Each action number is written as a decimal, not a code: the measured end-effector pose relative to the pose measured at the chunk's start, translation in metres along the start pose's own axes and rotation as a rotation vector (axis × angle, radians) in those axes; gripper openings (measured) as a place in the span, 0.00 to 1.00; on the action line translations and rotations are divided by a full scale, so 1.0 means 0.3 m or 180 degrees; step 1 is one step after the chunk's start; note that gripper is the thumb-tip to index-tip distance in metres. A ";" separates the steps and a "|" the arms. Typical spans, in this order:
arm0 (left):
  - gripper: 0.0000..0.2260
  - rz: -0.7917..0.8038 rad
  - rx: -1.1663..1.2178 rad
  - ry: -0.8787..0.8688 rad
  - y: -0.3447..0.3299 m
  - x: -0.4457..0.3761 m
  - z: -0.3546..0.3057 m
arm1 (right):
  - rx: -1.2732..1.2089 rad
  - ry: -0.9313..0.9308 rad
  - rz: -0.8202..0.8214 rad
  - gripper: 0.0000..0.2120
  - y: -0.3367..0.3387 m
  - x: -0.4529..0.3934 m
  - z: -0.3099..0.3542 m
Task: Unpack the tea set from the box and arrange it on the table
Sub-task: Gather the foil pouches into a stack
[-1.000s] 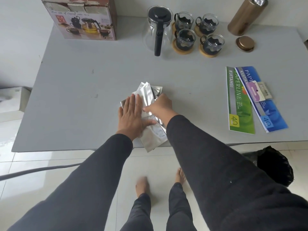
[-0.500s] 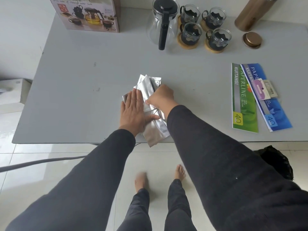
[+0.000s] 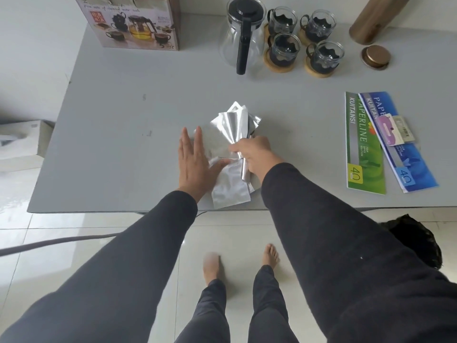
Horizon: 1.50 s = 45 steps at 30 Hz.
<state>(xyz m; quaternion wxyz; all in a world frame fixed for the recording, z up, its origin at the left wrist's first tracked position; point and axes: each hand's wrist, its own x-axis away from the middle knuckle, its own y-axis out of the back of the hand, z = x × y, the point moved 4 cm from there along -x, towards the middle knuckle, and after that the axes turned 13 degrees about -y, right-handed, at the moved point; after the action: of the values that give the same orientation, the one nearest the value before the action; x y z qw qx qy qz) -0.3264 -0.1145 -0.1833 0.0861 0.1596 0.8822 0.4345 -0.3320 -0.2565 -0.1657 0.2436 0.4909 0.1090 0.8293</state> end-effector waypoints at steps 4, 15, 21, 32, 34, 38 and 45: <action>0.46 -0.0083 0.0315 0.0449 -0.006 -0.016 -0.030 | -0.0476 -0.0224 0.0031 0.10 0.052 -0.005 -0.017; 0.31 0.0182 0.0408 0.0843 -0.045 -0.088 -0.110 | -0.0834 -0.0200 0.0005 0.10 0.065 -0.018 -0.035; 0.27 0.0070 0.0093 0.0636 -0.038 -0.078 -0.096 | 0.0905 0.0182 -0.0824 0.17 0.075 -0.009 -0.007; 0.16 -0.0011 0.0291 0.0608 -0.034 -0.081 -0.088 | 0.0441 0.0225 -0.0567 0.15 0.041 0.013 0.029; 0.16 0.0031 0.0324 0.0586 -0.031 -0.087 -0.079 | 0.0427 0.0182 -0.0435 0.16 0.027 0.008 0.030; 0.18 0.0198 0.0416 0.0581 -0.021 -0.101 -0.068 | 0.0249 0.0095 -0.0198 0.17 0.037 -0.022 0.014; 0.32 0.0427 0.0847 0.0402 0.009 -0.133 -0.077 | -0.0615 0.0025 0.0024 0.13 0.069 -0.053 -0.003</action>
<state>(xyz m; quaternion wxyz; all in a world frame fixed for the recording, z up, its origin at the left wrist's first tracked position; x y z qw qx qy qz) -0.2954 -0.1443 -0.1667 -0.0208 0.2005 0.9230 0.3277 -0.3324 -0.2823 -0.1696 0.2863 0.4623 0.0276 0.8388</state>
